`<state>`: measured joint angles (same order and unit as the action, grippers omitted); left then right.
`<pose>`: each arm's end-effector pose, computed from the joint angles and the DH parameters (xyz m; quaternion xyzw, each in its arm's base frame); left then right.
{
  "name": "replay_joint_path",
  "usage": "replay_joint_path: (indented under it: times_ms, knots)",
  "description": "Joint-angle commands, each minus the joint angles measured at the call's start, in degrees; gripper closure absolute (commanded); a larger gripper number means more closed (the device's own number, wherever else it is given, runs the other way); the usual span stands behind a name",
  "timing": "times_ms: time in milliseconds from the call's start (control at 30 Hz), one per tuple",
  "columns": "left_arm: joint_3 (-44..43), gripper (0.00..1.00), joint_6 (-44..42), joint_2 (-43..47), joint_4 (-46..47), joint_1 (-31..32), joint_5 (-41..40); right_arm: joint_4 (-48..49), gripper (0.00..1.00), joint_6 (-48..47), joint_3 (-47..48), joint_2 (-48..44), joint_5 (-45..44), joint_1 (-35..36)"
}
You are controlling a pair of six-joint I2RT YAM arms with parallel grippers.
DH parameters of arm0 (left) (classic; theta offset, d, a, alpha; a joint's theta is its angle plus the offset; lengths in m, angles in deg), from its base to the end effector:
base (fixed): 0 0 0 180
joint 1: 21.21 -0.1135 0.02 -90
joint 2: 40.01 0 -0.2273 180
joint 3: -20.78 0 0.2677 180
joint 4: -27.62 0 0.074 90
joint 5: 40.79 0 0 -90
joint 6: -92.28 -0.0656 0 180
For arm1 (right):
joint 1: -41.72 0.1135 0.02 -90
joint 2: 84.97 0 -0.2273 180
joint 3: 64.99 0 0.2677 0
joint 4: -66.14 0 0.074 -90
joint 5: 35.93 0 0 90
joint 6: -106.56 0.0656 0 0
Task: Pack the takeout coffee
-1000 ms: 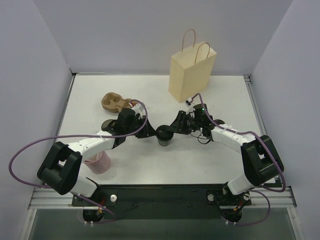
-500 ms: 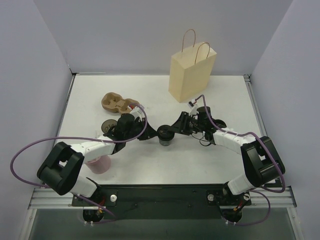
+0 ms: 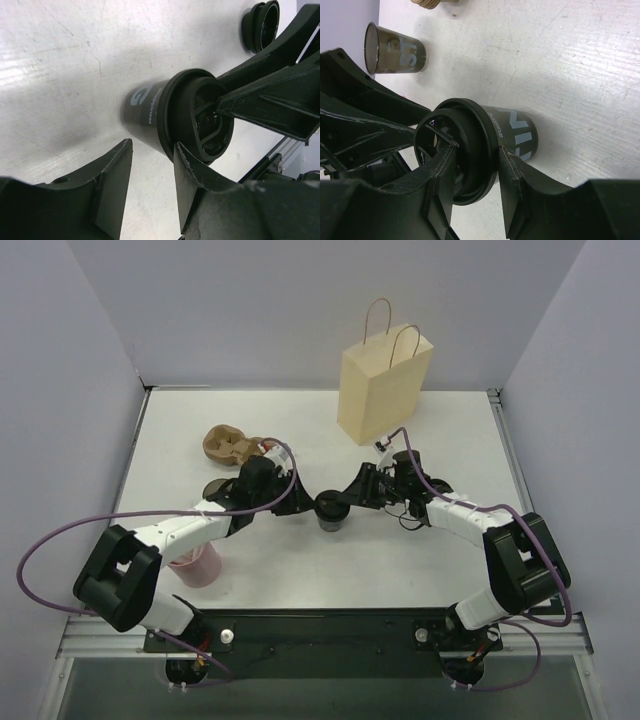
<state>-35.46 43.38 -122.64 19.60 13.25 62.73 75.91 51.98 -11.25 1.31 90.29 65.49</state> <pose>0.2752 -0.2075 0.1421 0.0039 0.8802 -0.3660 0.3022 0.3028 0.1757 0.1472 -0.0909 0.8049 0.4850 0.3297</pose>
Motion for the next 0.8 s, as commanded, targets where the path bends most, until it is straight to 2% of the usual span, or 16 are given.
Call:
replay_joint_path:
  times_ms: [0, 233, 467, 767]
  knots:
    - [-7.59, 0.50, -4.71, 1.59, -12.39, -0.71, -2.18, -14.11, 0.70, -6.15, -2.21, 1.70, -5.20, 0.49]
    - [-13.05, 0.45, -6.82, 1.07, -13.45, -0.71, 0.19, -15.69, 0.70, -7.03, -0.72, 1.61, -5.11, 0.49]
    - [-12.00, 0.42, -8.40, -3.23, -9.94, -0.53, 5.55, -16.74, 0.70, -7.91, 0.25, 1.61, -4.85, 0.49]
    - [-9.71, 0.41, -8.93, -8.16, -6.60, -0.18, 7.05, -16.57, 0.70, -7.74, 0.25, 1.87, -4.76, 0.40]
